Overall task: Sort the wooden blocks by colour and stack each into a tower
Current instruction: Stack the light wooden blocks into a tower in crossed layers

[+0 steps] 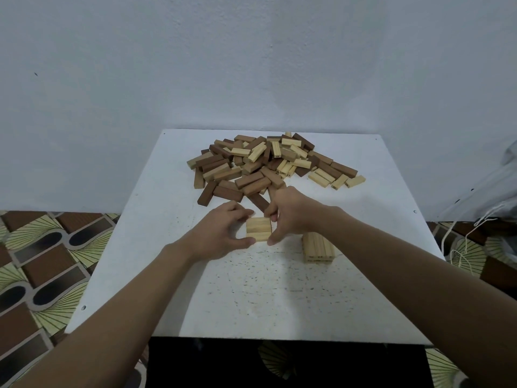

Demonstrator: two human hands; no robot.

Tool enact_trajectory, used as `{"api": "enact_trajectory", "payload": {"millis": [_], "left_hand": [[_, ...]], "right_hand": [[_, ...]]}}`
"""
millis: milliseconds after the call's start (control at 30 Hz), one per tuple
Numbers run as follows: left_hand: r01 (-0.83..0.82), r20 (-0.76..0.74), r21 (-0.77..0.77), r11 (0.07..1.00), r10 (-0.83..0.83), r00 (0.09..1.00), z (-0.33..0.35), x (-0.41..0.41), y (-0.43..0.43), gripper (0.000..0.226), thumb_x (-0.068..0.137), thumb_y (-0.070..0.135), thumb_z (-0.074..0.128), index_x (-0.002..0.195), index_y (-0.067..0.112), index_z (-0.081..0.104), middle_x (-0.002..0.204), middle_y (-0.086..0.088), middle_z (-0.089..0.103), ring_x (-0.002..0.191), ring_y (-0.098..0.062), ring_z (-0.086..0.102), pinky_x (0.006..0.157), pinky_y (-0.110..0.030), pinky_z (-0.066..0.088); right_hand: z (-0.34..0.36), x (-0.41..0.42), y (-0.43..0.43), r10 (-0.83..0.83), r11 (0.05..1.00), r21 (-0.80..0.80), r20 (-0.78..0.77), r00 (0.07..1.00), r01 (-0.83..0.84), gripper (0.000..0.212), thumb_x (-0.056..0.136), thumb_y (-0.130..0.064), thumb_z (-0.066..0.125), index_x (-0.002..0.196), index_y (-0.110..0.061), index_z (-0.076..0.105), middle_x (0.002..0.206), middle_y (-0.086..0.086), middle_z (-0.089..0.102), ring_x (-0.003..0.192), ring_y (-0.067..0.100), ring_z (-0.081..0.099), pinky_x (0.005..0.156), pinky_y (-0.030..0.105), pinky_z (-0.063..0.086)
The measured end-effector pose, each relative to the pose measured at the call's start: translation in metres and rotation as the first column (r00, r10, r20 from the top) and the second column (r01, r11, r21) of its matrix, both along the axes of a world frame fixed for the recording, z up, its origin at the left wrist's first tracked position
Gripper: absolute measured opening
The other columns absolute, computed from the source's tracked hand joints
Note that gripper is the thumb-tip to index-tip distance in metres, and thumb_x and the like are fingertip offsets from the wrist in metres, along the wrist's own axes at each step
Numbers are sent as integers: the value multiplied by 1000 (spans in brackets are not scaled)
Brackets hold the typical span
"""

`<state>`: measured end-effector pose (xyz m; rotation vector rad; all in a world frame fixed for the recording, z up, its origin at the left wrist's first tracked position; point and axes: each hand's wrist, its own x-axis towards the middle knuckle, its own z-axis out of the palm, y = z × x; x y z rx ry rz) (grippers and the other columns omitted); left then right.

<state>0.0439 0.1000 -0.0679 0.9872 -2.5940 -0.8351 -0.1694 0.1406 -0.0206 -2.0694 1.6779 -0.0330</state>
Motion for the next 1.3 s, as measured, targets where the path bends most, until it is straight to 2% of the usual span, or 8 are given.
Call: {"api": "enact_trajectory", "payload": {"millis": [200,400,533,600,733,867,1033,1300], "left_hand": [[-3,-15,-43,999,2,1000,-5,1,1,52,80,40,84,126,22,66,114,9,55,105,-5,49,86,-14,38],[16,15,-14,1000,-16,1000,-1,-3,3,49,85,43,80,126,22,63,114,8,50,106,-3,45,89,-19,38],[24,-67,-8,1000,-25,997,19,-9,2,52,80,57,74,120,26,63,110,14,48,105,-1,48,83,-12,38],[38,-120,-24,999,-40,992,33,-17,5,47,82,48,78,120,24,64,110,13,49,104,-1,48,82,-9,36],[98,-143,-71,993,-108,984,53,-41,17,49,83,51,74,122,23,63,113,10,52,106,-8,52,84,-16,43],[146,-130,-95,985,-157,979,58,-64,34,50,81,61,67,118,28,61,112,15,50,107,-7,50,86,-25,46],[134,-94,-106,985,-144,985,41,-81,55,53,84,63,66,124,31,58,117,17,48,113,1,40,95,-32,37],[84,-54,-81,993,-89,995,14,-79,64,58,78,71,59,125,38,54,124,21,44,126,3,35,106,-40,26]], "right_hand": [[-1,-3,-1,7,1000,6,14,1000,-7,48,64,-43,91,101,-15,77,85,5,66,71,10,49,61,25,38],[3,-6,1,-21,1000,20,55,998,20,35,63,-37,90,87,-15,77,75,3,62,66,8,48,57,24,37],[15,-20,12,-40,995,-86,154,987,54,29,62,-34,90,80,-21,71,77,-1,67,72,13,58,64,31,47],[24,-33,24,-66,984,-141,273,960,108,29,61,-33,91,79,-30,68,78,-4,66,76,15,60,68,33,49],[29,-61,54,-118,954,-216,372,921,210,43,62,-37,92,99,-24,73,87,-10,64,85,10,57,67,13,40],[23,-83,84,-204,935,-194,391,898,297,50,65,-43,91,109,-31,70,97,-15,64,95,5,56,73,8,39],[13,-96,108,-267,932,-141,350,898,332,51,66,-48,89,111,-38,67,102,-17,62,100,5,53,89,30,49],[-2,-93,114,-267,937,-130,333,904,324,47,65,-47,90,102,-45,61,101,-17,60,98,8,52,90,37,49]]}}
